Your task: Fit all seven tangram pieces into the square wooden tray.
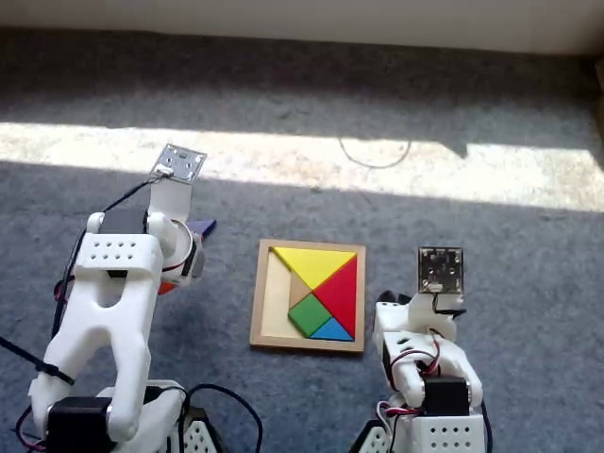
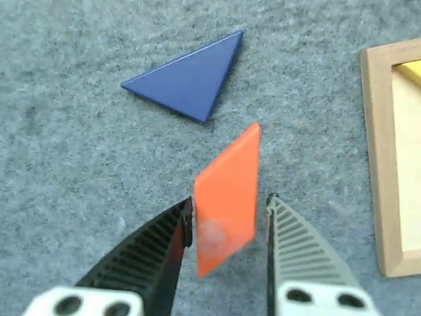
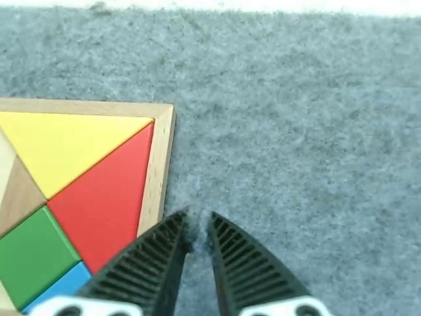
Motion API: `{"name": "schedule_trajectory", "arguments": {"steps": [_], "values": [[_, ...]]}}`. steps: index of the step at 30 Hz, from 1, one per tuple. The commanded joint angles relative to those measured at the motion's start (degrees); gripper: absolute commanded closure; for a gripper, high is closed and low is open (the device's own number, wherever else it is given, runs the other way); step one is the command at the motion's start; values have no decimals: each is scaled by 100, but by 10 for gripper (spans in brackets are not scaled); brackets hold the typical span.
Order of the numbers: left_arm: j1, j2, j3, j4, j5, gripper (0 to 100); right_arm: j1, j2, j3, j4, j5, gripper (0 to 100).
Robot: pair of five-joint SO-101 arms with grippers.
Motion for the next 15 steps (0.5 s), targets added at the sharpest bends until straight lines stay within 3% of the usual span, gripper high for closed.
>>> {"name": "schedule_trajectory", "arguments": {"steps": [1,7,15], "values": [[-84,-57,-295,-79,-88,790,66,-66,576,4,-26,990],[-22,-22,-251,-97,-97,790,66,-66,576,4,-35,990],[576,-13,295,-492,-70,790,66,-66,576,4,-26,990]]}}
